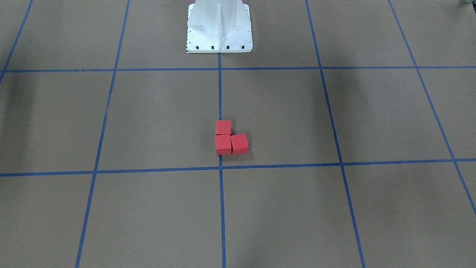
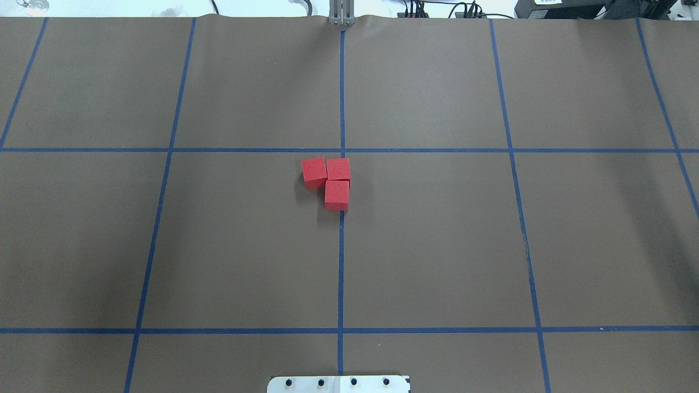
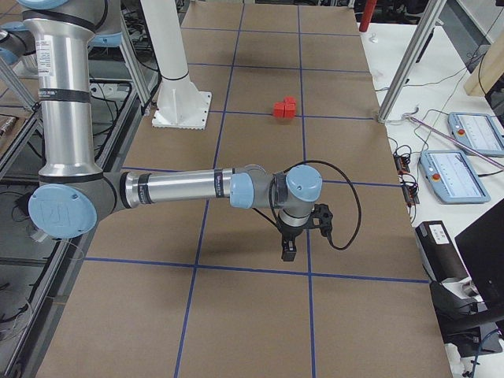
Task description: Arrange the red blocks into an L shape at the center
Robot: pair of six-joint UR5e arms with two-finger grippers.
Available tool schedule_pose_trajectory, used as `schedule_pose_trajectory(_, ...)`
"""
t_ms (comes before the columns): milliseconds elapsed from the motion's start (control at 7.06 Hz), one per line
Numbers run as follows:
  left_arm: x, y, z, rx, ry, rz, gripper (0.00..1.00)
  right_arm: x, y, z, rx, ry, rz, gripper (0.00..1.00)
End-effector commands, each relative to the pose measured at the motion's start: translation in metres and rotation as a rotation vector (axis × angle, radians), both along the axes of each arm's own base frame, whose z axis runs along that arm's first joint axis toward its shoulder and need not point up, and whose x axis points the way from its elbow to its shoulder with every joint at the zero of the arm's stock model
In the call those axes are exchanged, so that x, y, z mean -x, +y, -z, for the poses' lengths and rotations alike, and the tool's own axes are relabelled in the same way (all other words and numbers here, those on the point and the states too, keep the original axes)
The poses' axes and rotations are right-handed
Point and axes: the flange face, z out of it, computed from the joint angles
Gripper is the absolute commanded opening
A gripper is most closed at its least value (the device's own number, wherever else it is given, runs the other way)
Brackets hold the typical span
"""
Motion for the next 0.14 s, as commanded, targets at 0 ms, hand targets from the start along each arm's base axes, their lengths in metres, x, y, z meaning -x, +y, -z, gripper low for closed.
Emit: schedule_pose_trajectory(0, 0.0018, 0.0145, -0.0112, 0.038, 0.007, -0.005, 1.0, 0.0001, 0.0, 0.0001, 0.0, -0.002, 0.0, 1.0)
